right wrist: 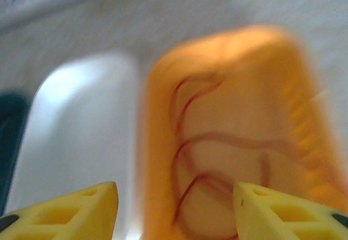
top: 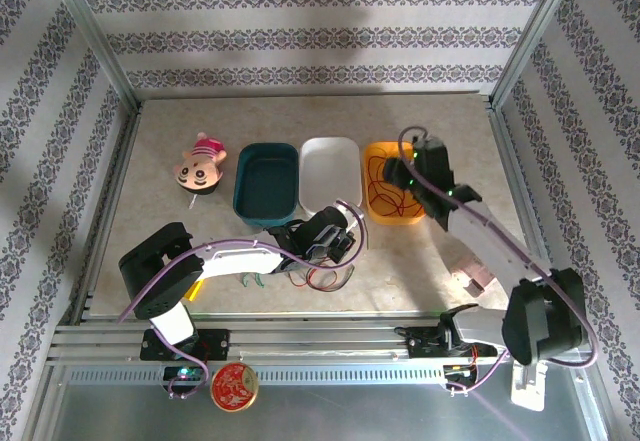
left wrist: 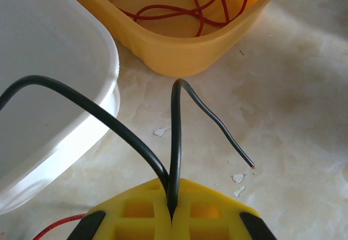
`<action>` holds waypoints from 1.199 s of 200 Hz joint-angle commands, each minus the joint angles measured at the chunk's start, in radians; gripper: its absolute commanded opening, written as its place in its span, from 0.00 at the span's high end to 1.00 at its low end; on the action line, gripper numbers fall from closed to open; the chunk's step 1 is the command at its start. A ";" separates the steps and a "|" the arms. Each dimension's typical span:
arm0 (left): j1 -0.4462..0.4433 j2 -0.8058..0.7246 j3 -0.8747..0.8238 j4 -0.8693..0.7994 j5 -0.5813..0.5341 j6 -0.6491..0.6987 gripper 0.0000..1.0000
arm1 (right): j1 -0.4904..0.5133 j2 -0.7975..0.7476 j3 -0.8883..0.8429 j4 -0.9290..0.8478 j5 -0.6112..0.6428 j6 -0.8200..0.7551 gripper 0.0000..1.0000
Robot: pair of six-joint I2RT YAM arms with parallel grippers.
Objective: Untangle the cables
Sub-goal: Untie the cable from multiple cables.
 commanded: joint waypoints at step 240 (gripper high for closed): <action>0.065 -0.281 -0.183 -0.371 -0.539 -0.456 0.16 | 0.645 0.413 0.170 -0.428 -0.016 -0.463 0.43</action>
